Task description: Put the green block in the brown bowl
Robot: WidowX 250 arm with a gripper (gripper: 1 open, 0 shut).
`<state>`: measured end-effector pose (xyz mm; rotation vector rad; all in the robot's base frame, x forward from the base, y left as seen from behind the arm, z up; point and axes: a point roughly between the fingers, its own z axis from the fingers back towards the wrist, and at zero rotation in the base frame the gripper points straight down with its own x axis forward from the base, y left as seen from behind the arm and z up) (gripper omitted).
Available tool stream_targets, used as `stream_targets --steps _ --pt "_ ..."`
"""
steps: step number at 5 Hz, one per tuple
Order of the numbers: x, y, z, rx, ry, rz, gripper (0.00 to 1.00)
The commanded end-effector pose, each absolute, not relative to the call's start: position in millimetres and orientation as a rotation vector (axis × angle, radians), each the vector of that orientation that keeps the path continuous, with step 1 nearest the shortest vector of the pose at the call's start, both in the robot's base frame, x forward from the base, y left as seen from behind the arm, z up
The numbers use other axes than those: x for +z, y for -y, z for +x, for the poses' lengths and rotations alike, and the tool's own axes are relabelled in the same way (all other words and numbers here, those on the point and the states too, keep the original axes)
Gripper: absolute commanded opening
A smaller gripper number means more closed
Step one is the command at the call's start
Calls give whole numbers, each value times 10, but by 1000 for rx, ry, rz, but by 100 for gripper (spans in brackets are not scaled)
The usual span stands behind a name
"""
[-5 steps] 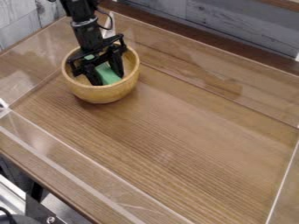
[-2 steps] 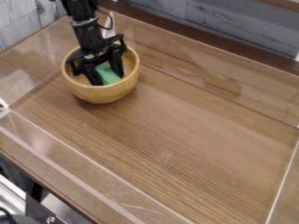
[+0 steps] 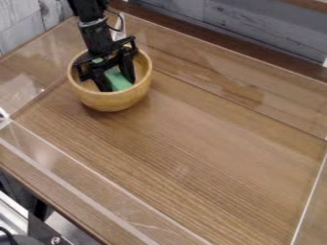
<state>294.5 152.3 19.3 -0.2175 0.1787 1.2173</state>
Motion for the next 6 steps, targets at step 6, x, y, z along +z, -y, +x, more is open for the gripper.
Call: stream_targets --steps 6 --pt "144 -1680 2911 1248 -202 -195 0"
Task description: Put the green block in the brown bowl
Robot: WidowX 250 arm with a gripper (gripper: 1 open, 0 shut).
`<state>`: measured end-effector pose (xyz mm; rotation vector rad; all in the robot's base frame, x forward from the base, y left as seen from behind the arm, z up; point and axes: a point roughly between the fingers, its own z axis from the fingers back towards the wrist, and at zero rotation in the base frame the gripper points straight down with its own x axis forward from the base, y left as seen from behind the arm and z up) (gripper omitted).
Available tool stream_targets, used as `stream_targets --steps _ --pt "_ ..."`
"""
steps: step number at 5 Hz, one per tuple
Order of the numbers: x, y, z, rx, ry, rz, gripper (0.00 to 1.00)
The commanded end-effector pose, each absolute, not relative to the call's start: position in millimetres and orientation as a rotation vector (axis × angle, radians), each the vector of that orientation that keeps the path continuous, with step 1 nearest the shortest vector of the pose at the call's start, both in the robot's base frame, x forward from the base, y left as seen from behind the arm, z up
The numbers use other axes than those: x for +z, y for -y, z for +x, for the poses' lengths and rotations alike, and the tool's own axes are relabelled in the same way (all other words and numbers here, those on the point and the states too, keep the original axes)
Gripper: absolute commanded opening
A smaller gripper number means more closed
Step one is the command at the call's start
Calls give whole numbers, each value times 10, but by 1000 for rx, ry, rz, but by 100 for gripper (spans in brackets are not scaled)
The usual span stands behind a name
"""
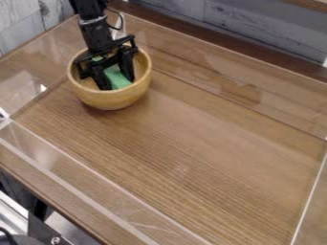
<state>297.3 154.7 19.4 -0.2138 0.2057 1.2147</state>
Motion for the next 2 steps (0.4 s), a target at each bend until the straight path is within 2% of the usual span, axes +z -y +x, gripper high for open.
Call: stream_targets --steps 1,2 --pt "142 -1685 2914 1246 -206 -194 0" --pt "143 -1690 2917 1245 -211 -193 0"
